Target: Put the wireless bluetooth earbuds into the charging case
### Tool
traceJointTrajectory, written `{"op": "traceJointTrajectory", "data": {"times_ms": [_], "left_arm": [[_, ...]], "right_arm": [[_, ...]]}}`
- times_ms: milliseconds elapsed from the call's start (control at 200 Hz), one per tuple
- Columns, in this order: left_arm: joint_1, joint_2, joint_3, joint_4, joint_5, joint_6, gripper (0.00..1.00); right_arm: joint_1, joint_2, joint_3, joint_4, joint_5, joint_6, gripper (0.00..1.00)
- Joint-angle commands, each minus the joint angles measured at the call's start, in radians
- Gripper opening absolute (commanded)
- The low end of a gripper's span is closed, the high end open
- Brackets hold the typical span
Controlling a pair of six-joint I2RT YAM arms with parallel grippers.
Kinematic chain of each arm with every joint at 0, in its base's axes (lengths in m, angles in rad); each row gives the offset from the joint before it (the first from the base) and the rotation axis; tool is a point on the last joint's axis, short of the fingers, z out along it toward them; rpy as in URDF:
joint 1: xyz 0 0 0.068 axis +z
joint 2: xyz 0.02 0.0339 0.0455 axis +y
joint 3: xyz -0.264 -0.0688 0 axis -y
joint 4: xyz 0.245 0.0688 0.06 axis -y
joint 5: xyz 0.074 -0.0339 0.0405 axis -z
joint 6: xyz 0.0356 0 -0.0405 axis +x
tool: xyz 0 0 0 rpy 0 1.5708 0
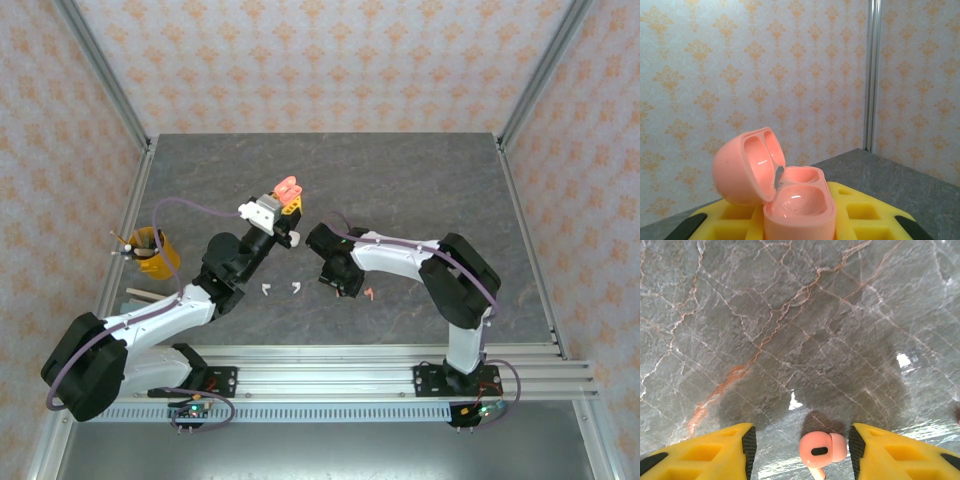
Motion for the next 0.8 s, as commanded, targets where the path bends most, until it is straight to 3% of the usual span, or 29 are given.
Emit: {"op": "traceJointTrajectory", "data": {"times_ms": [0,355,796], "left_arm": [[0.011,-0.016,0.022,0.013,0.014,0.009,0.00],[0.014,-0.016,0.023,0.007,0.015,0.004,0.00],[0.016,-0.015,0.028,0.005,0.018,-0.002,0.00]], "right_arm": [[0.017,0.019,-0.011,-0.015,0.002,0.015,0.53],[0.023,0.024,-0.014,-0.014,0.003,0.017,0.46],[0.040,0.018,-0.010,-0.035,0.002,0.022,0.48]]}}
